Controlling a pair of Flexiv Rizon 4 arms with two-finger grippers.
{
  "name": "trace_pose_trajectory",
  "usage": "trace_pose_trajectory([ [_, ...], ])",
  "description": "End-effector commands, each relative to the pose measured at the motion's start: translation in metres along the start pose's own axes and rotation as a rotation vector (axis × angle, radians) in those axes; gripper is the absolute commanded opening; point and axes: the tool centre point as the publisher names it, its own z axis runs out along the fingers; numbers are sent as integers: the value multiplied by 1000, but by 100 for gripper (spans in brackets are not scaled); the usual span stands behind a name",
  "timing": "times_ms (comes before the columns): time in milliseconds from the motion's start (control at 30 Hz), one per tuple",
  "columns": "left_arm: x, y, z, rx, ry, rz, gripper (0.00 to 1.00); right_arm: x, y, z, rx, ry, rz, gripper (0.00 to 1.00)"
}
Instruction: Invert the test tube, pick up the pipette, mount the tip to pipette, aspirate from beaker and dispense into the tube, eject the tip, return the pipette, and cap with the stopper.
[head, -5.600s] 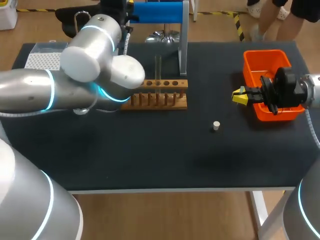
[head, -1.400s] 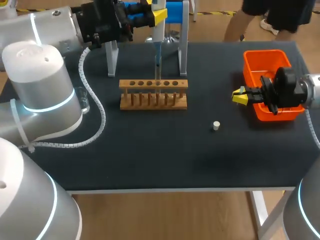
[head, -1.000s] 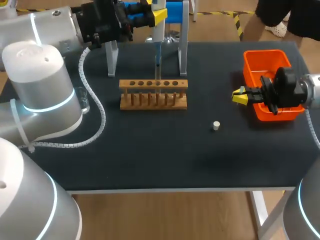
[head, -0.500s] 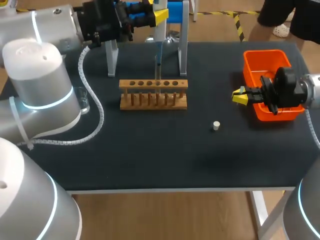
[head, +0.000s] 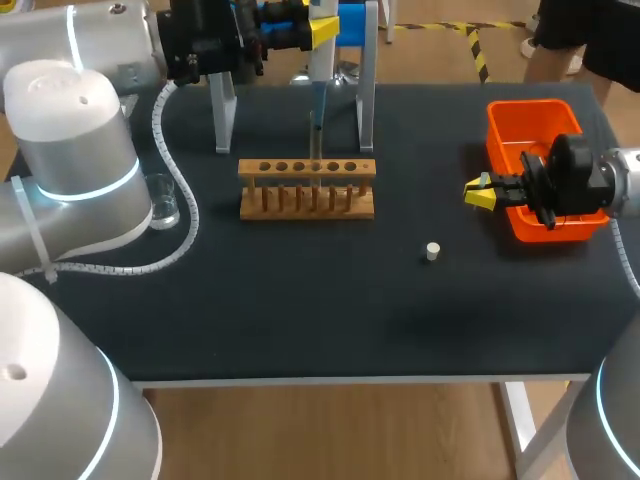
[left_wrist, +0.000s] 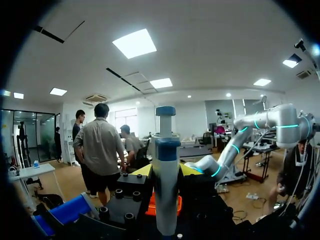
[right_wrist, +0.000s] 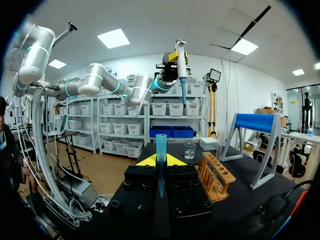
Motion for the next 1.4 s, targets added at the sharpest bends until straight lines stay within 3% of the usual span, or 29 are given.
trace_pose_trajectory([
  [33, 0, 0, -2, -2, 0, 2, 0, 1, 1, 0, 3, -3, 0, 0],
  [933, 8, 6, -2, -5, -46, 28, 0, 1, 1, 0, 3, -3, 0, 0],
  [1400, 8, 8, -1, 0, -24, -1, 0, 1, 1, 0, 3, -3, 0, 0],
])
